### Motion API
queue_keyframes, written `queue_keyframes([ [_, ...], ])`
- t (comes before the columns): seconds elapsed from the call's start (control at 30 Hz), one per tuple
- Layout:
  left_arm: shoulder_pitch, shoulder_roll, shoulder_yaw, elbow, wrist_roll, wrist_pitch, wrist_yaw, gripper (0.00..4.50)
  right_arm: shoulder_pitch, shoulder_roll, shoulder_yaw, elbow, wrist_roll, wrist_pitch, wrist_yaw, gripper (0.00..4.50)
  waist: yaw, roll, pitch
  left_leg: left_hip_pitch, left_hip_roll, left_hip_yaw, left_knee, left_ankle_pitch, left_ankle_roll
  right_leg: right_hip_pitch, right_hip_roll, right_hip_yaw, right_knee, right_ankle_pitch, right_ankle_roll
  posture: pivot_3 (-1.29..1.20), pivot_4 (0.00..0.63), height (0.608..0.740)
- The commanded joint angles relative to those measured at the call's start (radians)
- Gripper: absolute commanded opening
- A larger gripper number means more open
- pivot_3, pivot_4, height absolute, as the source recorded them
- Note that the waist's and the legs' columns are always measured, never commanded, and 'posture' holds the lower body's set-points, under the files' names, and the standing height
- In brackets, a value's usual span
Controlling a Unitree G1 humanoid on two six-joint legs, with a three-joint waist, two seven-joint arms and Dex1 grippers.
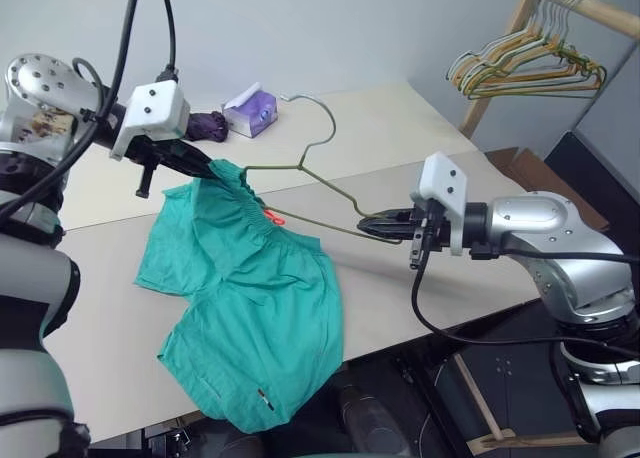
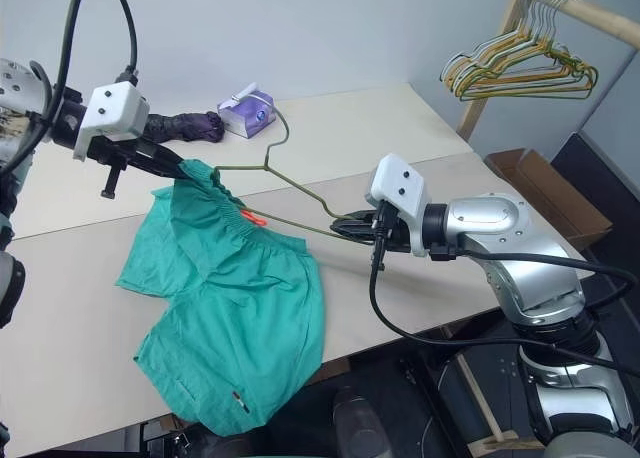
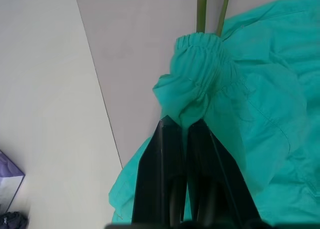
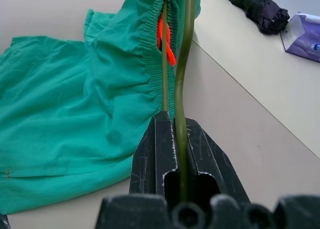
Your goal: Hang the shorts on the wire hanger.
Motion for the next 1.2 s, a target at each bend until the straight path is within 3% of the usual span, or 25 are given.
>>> queue_keyframes([
  [0.03, -0.025, 0.016, 0.020, -0.012, -0.022, 0.005, -0.003, 0.05, -0.008, -0.004, -0.022, -0.020, 0.022, -0.002, 0.008, 0.00, 0.002, 0.000, 0.000, 0.000, 0.000, 0.000, 0.000, 0.000, 0.000, 0.000, 0.000, 0.000, 0.000, 0.000, 0.000, -0.20, 0.031, 0.740],
  [0.13, -0.008, 0.019, 0.010, -0.036, -0.035, 0.019, -0.003, 0.05, -0.013, -0.002, -0.020, -0.015, 0.022, -0.003, 0.009, 0.00, 0.004, 0.000, 0.000, 0.000, 0.000, 0.000, 0.000, 0.000, 0.000, 0.000, 0.000, 0.000, 0.000, 0.000, 0.000, -0.19, 0.034, 0.740],
  [0.37, 0.008, 0.023, 0.019, -0.057, -0.052, 0.032, -0.003, 1.92, -0.018, 0.003, -0.017, -0.008, 0.020, -0.004, 0.014, 0.00, 0.012, 0.000, 0.000, 0.000, 0.000, 0.000, 0.000, 0.000, 0.000, 0.000, 0.000, 0.000, 0.000, 0.000, 0.000, -0.19, 0.039, 0.740],
  [0.5, -0.001, 0.035, -0.002, -0.063, -0.065, 0.037, -0.003, 1.92, -0.018, 0.003, -0.017, -0.006, 0.018, -0.004, 0.015, 0.00, 0.021, 0.000, 0.000, 0.000, 0.000, 0.000, 0.000, 0.000, 0.000, 0.000, 0.000, 0.000, 0.000, 0.000, 0.000, -0.19, 0.040, 0.740],
  [0.63, -0.002, 0.037, -0.006, -0.069, -0.081, 0.045, -0.003, 1.05, -0.018, 0.006, -0.016, -0.006, 0.017, -0.004, 0.014, 0.00, 0.027, 0.000, 0.000, 0.000, 0.000, 0.000, 0.000, 0.000, 0.000, 0.000, 0.000, 0.000, 0.000, 0.000, 0.000, -0.19, 0.038, 0.740],
  [0.73, -0.006, 0.049, -0.021, -0.092, -0.113, 0.061, -0.003, 0.01, -0.016, 0.006, -0.016, -0.007, 0.017, -0.002, 0.014, 0.00, 0.029, 0.000, 0.000, 0.000, 0.000, 0.000, 0.000, 0.000, 0.000, 0.000, 0.000, 0.000, 0.000, 0.000, 0.000, -0.19, 0.038, 0.740],
  [1.2, 0.007, 0.071, -0.053, -0.141, -0.150, 0.073, -0.003, 0.01, -0.019, 0.010, -0.010, 0.017, 0.016, -0.003, 0.020, 0.00, 0.030, 0.000, 0.000, 0.000, 0.000, 0.000, 0.000, 0.000, 0.000, 0.000, 0.000, 0.000, 0.000, 0.000, 0.000, -0.18, 0.042, 0.740],
])
